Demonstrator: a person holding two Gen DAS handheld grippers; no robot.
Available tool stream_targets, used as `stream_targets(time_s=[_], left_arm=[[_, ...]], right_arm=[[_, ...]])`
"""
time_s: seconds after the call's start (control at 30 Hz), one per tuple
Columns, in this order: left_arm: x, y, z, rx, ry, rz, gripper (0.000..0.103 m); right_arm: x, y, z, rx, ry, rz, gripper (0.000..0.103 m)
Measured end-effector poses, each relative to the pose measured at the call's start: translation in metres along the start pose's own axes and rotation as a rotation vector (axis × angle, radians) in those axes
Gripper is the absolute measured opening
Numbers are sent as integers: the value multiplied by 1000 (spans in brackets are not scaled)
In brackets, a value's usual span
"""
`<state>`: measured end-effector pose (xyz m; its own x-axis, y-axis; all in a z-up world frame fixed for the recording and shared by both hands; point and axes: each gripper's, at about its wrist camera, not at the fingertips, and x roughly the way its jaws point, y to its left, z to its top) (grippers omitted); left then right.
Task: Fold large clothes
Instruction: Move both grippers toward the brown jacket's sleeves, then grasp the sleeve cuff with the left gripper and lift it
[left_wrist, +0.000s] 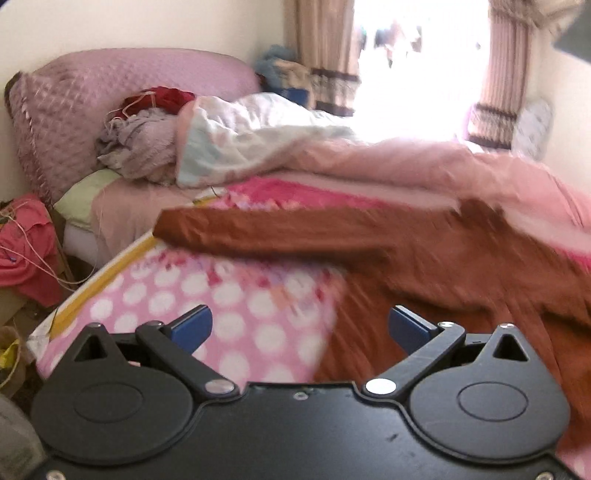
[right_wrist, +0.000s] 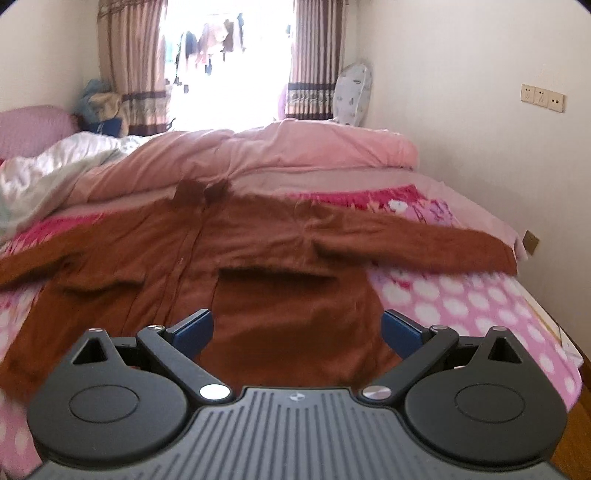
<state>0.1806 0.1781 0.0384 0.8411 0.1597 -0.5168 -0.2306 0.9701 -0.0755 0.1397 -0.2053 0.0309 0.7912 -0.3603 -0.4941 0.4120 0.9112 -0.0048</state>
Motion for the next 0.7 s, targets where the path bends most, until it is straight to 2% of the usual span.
stream_targets(time_s=[0.1,0.23,0.3,0.37,0.53,0.6,0.67,0.7], left_arm=[[50,33,25,-85,-7,28,103],[119,80,40,-228,-21,15,102],[155,99,47,-267,-41,43,102],[197,121,51,-325,-22,88,100],[273,173,53,-499,20,137,98],[295,191,53,-574,17,152,90],[311,205,53,-650,24,150,64],[317,210,53,-676,32,146,62]], right_arm=[[30,6,17,14,-12,19,103],[74,18,29,22,-14,55,103],[94,26,32,22,5,65,103],[113,35,33,22,30,78,103],[151,57,27,-5,89,64,103],[161,63,27,-18,107,67,103],[169,67,26,-19,127,70,103],[173,67,26,-17,140,69,103]])
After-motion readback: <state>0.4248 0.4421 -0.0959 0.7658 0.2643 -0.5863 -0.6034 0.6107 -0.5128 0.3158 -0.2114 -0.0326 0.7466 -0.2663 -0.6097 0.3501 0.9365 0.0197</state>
